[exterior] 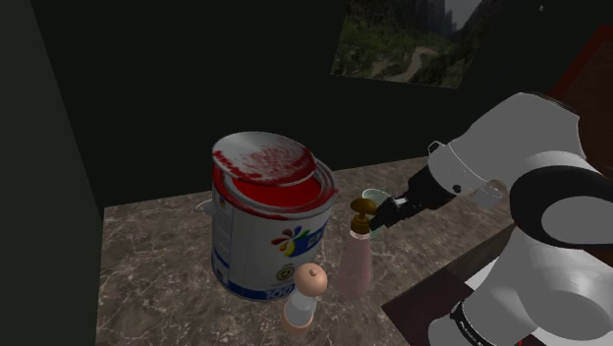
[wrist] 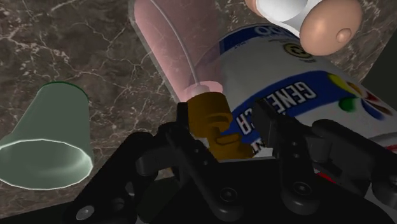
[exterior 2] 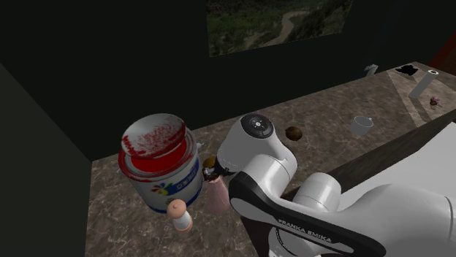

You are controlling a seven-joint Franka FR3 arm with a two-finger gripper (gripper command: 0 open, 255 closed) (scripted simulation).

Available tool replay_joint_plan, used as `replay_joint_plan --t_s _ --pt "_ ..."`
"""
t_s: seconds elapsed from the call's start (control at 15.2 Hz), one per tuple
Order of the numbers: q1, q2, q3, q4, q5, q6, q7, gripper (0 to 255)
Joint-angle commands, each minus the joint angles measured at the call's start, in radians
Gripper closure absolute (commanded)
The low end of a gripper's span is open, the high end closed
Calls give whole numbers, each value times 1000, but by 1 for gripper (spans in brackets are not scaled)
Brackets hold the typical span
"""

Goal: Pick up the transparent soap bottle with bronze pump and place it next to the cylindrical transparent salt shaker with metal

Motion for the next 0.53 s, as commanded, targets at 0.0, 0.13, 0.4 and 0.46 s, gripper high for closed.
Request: replay_joint_plan --t_s 0.0,0.13,0.4,0.46 --pt "1 3 3 -4 1 -1 2 0" --pt "0 5 1 -5 1 2 0 0" --pt "-10 -50 -25 43 -25 -101 0 0" --pt "-14 -71 -36 68 -36 -146 2 0"
